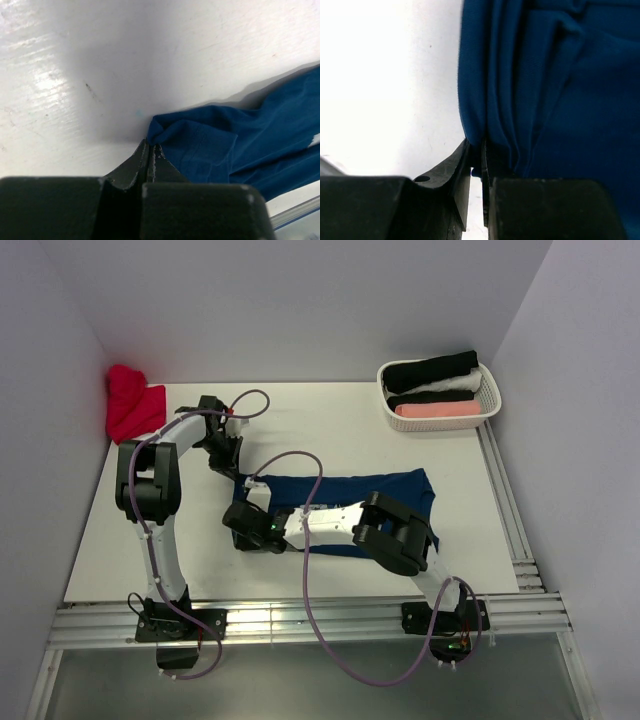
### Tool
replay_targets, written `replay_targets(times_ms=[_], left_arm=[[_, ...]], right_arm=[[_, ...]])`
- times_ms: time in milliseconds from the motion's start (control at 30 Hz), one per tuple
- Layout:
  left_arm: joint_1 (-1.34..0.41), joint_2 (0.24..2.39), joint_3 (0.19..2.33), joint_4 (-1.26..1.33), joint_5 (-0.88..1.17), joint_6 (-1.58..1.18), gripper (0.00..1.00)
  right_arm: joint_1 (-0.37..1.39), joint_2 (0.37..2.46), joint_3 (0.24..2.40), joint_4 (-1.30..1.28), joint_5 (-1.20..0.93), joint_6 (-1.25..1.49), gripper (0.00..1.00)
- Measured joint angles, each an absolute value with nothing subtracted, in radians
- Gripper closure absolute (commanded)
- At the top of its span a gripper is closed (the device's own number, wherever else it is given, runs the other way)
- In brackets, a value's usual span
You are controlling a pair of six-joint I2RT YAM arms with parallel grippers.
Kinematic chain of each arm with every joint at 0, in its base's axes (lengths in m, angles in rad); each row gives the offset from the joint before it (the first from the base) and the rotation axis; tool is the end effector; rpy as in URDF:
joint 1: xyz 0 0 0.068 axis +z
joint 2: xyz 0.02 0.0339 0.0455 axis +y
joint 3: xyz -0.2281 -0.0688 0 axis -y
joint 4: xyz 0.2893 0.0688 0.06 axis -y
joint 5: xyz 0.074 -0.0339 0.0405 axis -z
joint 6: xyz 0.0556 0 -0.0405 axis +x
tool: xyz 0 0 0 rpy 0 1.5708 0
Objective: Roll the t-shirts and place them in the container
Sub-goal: Roll the tshirt
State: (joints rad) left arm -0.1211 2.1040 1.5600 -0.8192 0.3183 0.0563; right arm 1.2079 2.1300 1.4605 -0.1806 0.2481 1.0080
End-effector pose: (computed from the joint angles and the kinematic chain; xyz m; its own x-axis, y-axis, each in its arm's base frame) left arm 0.4353 -0.0705 0.0875 -0.9598 0.1706 -0.2230 0.2331 0.9269 -0.2942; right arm 0.1865 0.4528 0.0783 -0.8601 0.0444 -0.5081 -0.2273 0.8585 0.4597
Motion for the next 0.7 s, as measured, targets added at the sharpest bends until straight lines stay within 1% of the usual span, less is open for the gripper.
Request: replay_targets(times_ms=[267,333,433,467,500,533,667,700], left_arm=[[-0.122,2.103,1.579,-0.874,0.272,0.064,1.0],[-0.122,2.103,1.586,-0.884,0.272,0.064,0.97],[-0.122,2.103,1.593,-0.89,0.282,0.069,0.74],[-0.122,2.103,1.595,-0.888,0.289,0.071,0.65],[-0.122,2.103,1.597,-0.884,0.295,0.073,0.61],[-0.122,2.103,1.6,-0.879,0.301,0.073,0.54],[-0.118,2.092,1.611,-0.873,0.347,0.08,0.46],[-0.114,2.089,1.617,-0.875,0.364,0.085,0.45]], right_arm=[[1.206,2.045,1.243,0.074,0.236,1.122,0.93],[1.204,2.037,1.213,0.117,0.234,1.148,0.93],[1.201,2.028,1.184,0.158,0.231,1.178,0.93],[1.201,2.028,1.183,0.159,0.228,1.185,0.93],[1.201,2.028,1.183,0.16,0.225,1.191,0.93],[1.201,2.028,1.183,0.16,0.22,1.195,0.93],[1.201,2.028,1.184,0.139,0.216,1.216,0.94],[1.201,2.028,1.185,0.133,0.216,1.219,0.94]])
